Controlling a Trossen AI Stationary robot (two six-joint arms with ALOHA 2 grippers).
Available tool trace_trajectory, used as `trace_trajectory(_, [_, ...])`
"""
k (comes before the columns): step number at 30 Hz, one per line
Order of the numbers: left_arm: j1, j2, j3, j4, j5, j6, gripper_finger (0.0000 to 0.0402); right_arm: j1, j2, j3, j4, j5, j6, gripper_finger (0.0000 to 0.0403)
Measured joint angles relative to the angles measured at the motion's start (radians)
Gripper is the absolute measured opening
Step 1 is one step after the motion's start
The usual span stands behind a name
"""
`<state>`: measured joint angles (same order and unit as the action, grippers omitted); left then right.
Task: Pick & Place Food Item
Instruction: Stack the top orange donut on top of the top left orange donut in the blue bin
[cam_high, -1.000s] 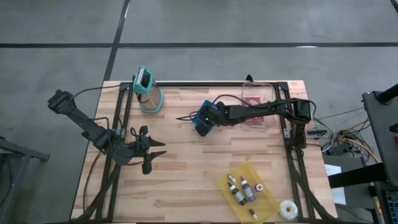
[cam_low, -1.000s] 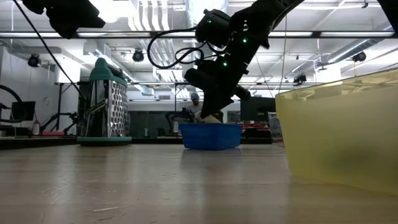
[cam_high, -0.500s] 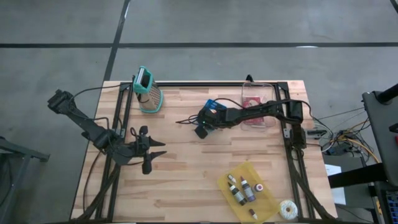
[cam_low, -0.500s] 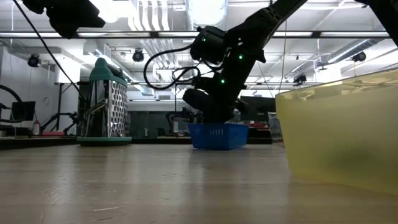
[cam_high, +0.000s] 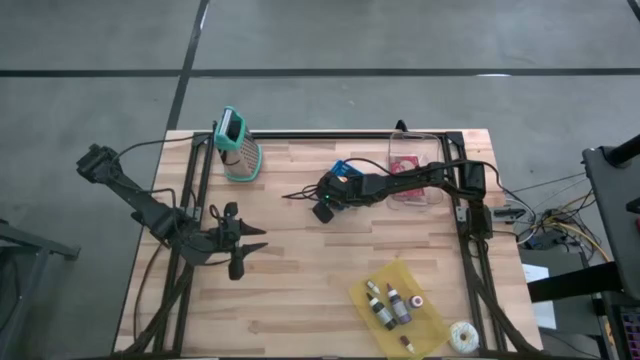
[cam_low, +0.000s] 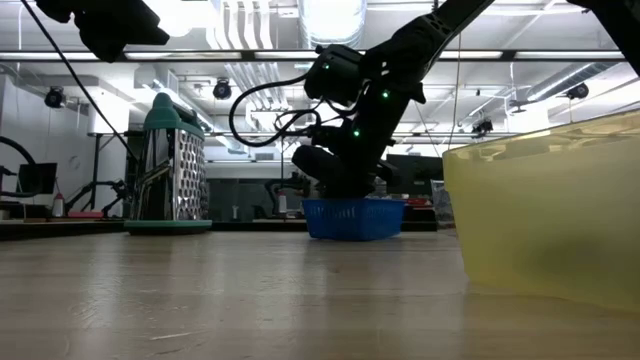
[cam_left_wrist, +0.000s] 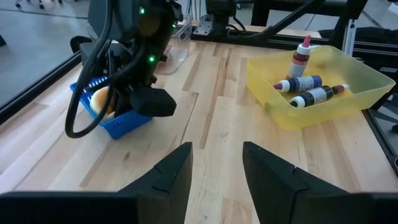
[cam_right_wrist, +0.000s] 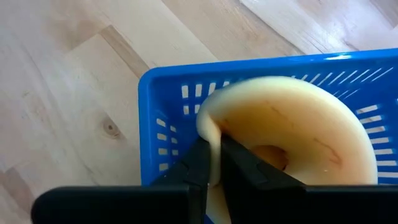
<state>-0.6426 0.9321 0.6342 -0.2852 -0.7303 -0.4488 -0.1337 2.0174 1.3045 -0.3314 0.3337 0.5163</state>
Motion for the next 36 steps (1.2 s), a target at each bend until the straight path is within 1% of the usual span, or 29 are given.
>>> trace_trajectory(5, [0.0, 0.0, 0.0, 0.0, 0.0, 0.0, 0.0149, 0.0, 0.0, 0.0, 0.001, -0.002, 0.0, 0.0056])
trace_trajectory(14, [0.0, 0.0, 0.0, 0.0, 0.0, 0.0, 0.0149, 0.0, 0.0, 0.0, 0.002, 0.002, 0.0, 0.0111])
trace_trajectory(22, [0.0, 0.0, 0.0, 0.0, 0.0, 0.0, 0.0149, 0.0, 0.0, 0.0, 0.0, 0.006, 0.0, 0.0149])
trace_trajectory(29, [0.0, 0.0, 0.0, 0.0, 0.0, 0.0, 0.0149, 0.0, 0.0, 0.0, -0.001, 0.006, 0.0, 0.0166])
trace_trajectory(36, [0.0, 0.0, 0.0, 0.0, 0.0, 0.0, 0.0149, 0.0, -0.004, 0.0, -0.001, 0.006, 0.0, 0.0166])
